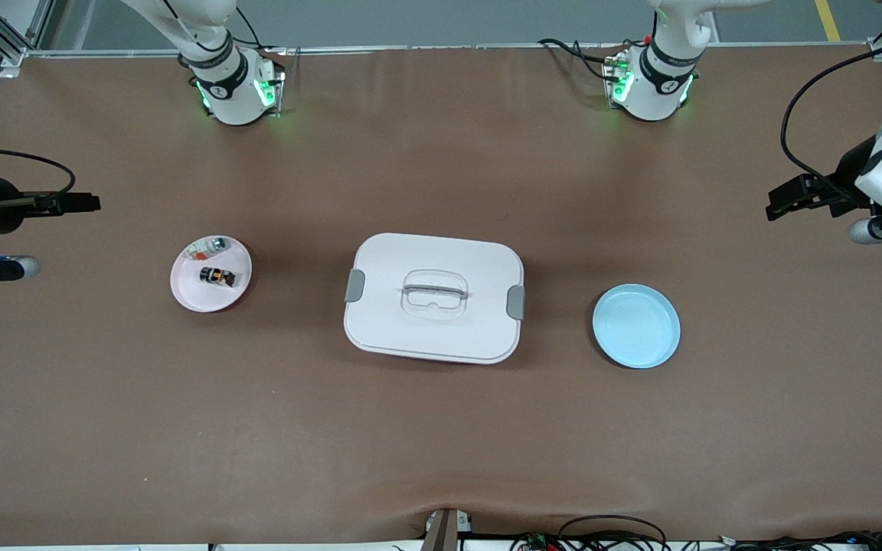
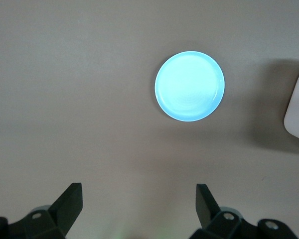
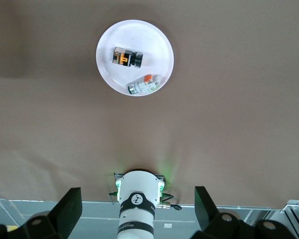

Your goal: Transfer orange switch to right arm and place

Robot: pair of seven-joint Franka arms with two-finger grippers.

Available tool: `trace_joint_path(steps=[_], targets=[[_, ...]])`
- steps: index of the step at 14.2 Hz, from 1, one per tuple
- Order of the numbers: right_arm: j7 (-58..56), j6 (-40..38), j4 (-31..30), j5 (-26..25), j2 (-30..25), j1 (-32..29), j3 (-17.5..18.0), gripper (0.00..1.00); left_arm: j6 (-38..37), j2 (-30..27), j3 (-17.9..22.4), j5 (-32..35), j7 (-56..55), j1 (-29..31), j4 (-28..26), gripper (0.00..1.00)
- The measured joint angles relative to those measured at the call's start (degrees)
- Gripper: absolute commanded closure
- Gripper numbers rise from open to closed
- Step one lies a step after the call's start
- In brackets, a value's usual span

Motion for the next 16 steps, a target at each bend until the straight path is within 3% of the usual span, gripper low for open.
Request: trace_joint_path(steps=[8, 16], targets=[[0.0, 0.4, 0.1, 0.0, 0.1, 3.0, 0.1, 0.0, -2.0, -2.0, -0.1, 0.0, 0.0, -0.4, 4.6, 0.0], [0.2, 10.3, 0.2, 0.0, -0.4, 3.0, 0.0, 0.0, -3.0, -2.1, 0.0, 0.0, 0.1, -0.4, 5.7, 0.0]])
